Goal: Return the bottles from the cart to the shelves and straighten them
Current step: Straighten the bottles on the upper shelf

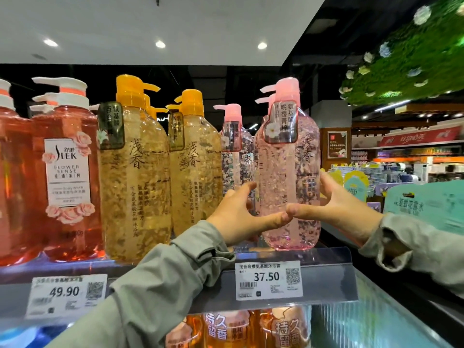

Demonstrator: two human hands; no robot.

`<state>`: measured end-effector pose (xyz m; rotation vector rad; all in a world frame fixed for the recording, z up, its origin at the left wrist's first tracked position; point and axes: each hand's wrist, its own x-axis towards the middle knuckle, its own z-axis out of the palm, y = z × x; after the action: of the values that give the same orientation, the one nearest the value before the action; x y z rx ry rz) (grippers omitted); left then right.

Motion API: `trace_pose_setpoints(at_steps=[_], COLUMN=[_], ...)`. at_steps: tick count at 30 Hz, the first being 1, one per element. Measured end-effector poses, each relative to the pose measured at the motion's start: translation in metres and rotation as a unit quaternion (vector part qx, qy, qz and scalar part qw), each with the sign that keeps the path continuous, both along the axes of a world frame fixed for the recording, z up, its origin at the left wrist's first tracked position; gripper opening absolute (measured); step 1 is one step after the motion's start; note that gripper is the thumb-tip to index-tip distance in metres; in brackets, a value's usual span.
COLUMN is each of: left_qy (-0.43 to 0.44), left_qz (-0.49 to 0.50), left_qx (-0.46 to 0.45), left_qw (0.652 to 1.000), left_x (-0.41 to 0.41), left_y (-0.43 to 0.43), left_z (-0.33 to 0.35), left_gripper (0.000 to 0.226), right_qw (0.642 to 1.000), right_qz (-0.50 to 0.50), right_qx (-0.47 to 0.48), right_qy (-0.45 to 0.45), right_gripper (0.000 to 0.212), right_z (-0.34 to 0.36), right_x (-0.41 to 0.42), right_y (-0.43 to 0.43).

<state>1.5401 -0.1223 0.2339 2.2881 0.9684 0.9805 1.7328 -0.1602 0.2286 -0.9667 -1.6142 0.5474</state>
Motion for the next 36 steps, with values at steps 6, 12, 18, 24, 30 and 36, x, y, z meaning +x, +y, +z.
trace_pose_setpoints(at_steps=[6, 12, 18, 24, 30, 36], left_qy=[0.011, 0.010, 0.005, 0.015, -0.002, -0.032], left_qz=[0.009, 0.004, 0.029, 0.026, 0.017, 0.011], left_qx=[0.018, 0.035, 0.048, 0.035, 0.014, 0.007], left_qw=[1.000, 0.999, 0.998, 0.999, 1.000, 0.999], left_x=[-0.003, 0.000, 0.000, 0.001, -0.002, -0.011], left_y=[-0.003, -0.002, -0.004, -0.005, -0.008, -0.014], left_z=[-0.001, 0.000, -0.001, -0.001, 0.000, 0.004], left_gripper=[0.105, 0.098, 0.092, 0.086, 0.109, 0.117], right_qw=[1.000, 0.999, 1.000, 0.999, 0.999, 0.999], right_qz=[0.005, 0.017, 0.002, 0.005, -0.007, 0.014], right_qx=[-0.001, -0.002, 0.007, 0.010, -0.004, 0.009], right_qy=[0.029, 0.032, 0.029, 0.051, 0.048, 0.028], right_gripper=[0.115, 0.119, 0.116, 0.105, 0.124, 0.102], right_z=[-0.002, 0.000, 0.000, -0.001, -0.002, -0.001], right_x=[0.002, 0.005, 0.007, 0.008, 0.012, 0.005], right_y=[0.002, 0.003, 0.006, 0.004, 0.006, -0.002])
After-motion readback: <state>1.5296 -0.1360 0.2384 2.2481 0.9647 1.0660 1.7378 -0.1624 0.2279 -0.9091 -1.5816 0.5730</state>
